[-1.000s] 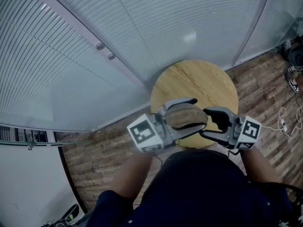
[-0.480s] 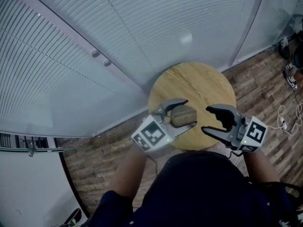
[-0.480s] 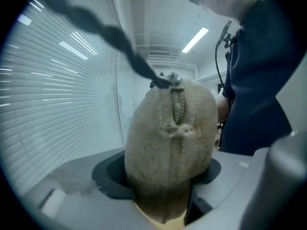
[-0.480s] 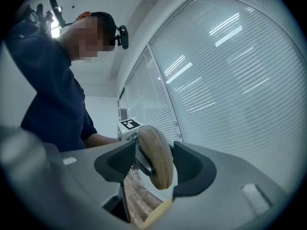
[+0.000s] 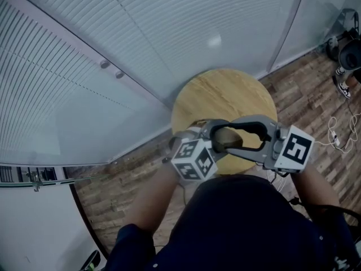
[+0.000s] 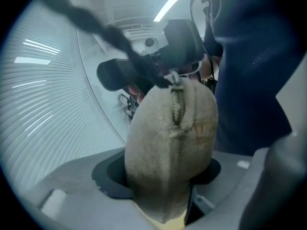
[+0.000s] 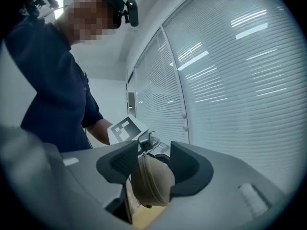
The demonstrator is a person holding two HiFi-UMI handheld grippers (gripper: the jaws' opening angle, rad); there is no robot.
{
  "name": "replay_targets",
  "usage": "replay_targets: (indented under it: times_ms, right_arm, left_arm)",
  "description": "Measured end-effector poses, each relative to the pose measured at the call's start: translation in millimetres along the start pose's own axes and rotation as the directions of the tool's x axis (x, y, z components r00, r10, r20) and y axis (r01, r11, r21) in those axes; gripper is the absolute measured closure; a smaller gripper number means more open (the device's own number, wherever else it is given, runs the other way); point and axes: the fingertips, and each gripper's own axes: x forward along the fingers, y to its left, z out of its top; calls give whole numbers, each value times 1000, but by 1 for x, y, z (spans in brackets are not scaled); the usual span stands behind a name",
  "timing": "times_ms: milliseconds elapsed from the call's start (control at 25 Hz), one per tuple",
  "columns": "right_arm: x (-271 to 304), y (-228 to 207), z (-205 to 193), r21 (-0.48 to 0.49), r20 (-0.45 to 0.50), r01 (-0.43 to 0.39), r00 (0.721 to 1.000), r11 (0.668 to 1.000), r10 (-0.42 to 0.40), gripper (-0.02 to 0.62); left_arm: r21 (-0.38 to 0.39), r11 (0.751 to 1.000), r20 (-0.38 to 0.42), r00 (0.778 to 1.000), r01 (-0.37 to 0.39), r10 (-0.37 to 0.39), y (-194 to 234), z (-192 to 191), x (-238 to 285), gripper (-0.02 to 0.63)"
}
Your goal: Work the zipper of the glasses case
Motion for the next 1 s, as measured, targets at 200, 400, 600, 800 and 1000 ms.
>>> replay_targets:
  times_ms: [200, 400, 600, 800, 1000]
  right_arm:
    - [21, 4, -17, 9, -156, -63, 986, 998, 64, 413]
    - [24, 16, -34, 33, -255, -128, 958, 991, 132, 446]
    - [29, 22, -30, 26, -242, -155, 957, 988, 157, 527]
    - [28, 17, -23, 25, -183, -135, 973, 991, 137, 534]
    - [28, 20, -25, 87, -162, -156, 972, 984, 169, 568]
  left_arm:
    - [51, 998, -66, 997, -28, 32, 5, -11, 7, 295]
    - [144, 989, -172, 984, -22, 47, -3, -21, 13, 295]
    - [174, 985, -230, 972, -5, 46, -3, -30, 9, 295]
    - [159, 987, -239, 969, -28, 66, 5, -31, 3, 295]
    - [168, 986, -282, 957, -17, 65, -1, -40, 2, 295]
